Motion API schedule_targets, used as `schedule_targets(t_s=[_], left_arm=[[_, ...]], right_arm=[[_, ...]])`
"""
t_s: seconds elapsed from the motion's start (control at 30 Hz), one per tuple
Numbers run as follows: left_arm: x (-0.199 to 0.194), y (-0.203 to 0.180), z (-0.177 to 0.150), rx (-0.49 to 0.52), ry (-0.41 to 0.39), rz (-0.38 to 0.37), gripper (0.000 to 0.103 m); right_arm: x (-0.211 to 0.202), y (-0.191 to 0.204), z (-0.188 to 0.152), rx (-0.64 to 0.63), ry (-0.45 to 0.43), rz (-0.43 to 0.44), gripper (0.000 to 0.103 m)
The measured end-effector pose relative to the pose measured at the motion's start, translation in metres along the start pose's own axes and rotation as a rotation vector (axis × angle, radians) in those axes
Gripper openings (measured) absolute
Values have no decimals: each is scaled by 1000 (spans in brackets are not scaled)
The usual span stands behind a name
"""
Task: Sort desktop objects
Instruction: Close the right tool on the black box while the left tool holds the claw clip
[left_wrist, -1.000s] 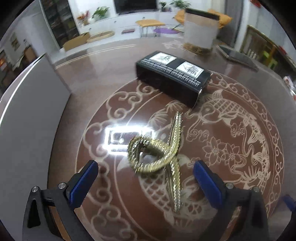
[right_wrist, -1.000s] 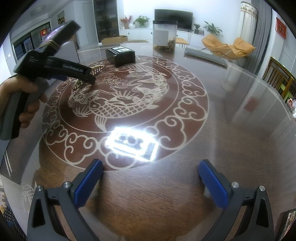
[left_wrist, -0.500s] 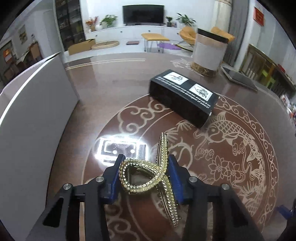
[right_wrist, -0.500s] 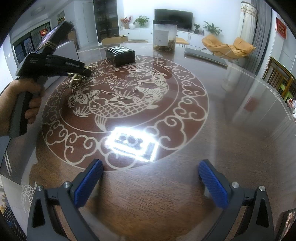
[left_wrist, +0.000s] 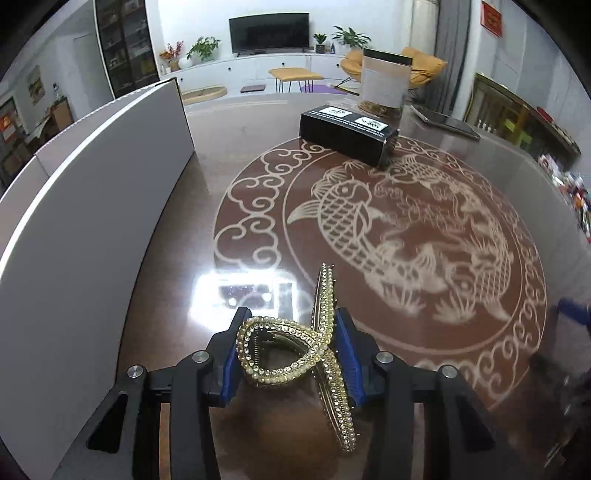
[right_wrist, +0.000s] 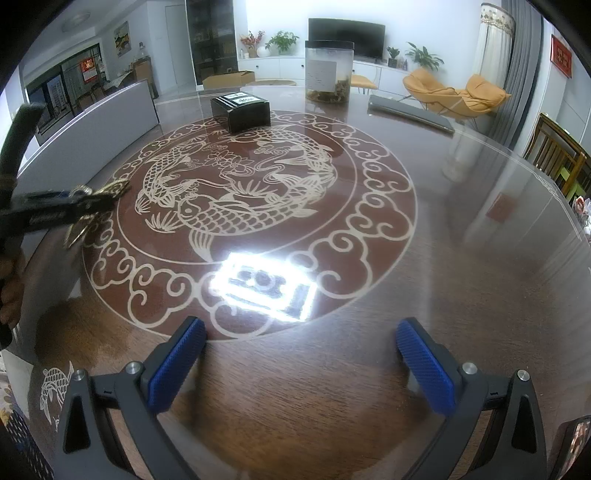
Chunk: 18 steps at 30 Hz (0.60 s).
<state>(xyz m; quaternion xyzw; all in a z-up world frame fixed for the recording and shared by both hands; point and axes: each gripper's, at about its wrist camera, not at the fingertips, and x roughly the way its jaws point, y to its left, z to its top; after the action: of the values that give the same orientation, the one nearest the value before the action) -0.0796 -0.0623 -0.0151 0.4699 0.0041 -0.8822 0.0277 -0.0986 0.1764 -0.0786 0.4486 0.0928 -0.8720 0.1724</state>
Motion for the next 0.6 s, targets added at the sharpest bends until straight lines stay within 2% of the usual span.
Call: schedule_targets(t_s=[0.03,0.1,0.13,0.23,0.37,0.6], left_arm=[[1,2,-1,-4,-3,-2,52],[1,10,-6,-40,-5,-10,83],[3,10,-7,-48,-6,-3,87],[11,6,-3,-42,-31,9,91],[14,3,-1,-15,-10,-6,103],[11,4,-4,-18,-15,-11,103]], right_arm=[[0,0,0,0,0,0,103],[0,0,0,0,0,0,103],[0,0,0,0,0,0,103],[0,0,0,0,0,0,103],[0,0,0,0,0,0,103],[0,0,0,0,0,0,103]])
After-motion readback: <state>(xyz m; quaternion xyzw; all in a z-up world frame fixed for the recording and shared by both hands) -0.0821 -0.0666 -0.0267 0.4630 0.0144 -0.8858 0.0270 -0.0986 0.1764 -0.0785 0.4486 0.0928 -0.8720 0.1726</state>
